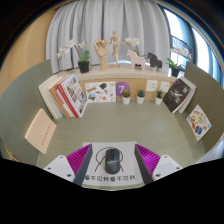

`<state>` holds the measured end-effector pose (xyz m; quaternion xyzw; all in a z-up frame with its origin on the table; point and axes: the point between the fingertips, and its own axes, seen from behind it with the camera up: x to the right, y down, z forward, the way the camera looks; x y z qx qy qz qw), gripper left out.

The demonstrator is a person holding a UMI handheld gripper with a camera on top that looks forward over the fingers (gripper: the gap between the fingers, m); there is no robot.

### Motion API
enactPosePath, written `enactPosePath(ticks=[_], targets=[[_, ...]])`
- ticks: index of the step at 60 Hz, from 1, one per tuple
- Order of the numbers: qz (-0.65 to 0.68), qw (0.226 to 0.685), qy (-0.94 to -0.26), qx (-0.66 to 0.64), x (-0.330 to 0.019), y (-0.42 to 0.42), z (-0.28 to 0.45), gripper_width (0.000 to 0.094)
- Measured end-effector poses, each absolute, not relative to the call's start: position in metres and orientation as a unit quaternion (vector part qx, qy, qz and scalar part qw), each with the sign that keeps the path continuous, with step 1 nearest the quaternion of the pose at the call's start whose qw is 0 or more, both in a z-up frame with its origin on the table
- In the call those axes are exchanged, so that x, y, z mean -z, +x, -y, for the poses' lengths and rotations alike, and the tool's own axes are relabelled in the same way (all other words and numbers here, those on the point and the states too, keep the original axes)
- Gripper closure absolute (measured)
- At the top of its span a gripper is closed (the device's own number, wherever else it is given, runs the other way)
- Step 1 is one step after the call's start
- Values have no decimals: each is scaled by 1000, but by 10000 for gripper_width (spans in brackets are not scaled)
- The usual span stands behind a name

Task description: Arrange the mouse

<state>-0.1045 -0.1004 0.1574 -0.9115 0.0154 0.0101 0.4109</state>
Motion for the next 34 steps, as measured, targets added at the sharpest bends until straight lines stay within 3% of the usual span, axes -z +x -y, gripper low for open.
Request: enactPosePath(ticks=[13, 34], targets=[[-2, 460, -888, -20, -214, -85, 133, 92], [18, 503, -864, -21, -237, -50, 196, 98]])
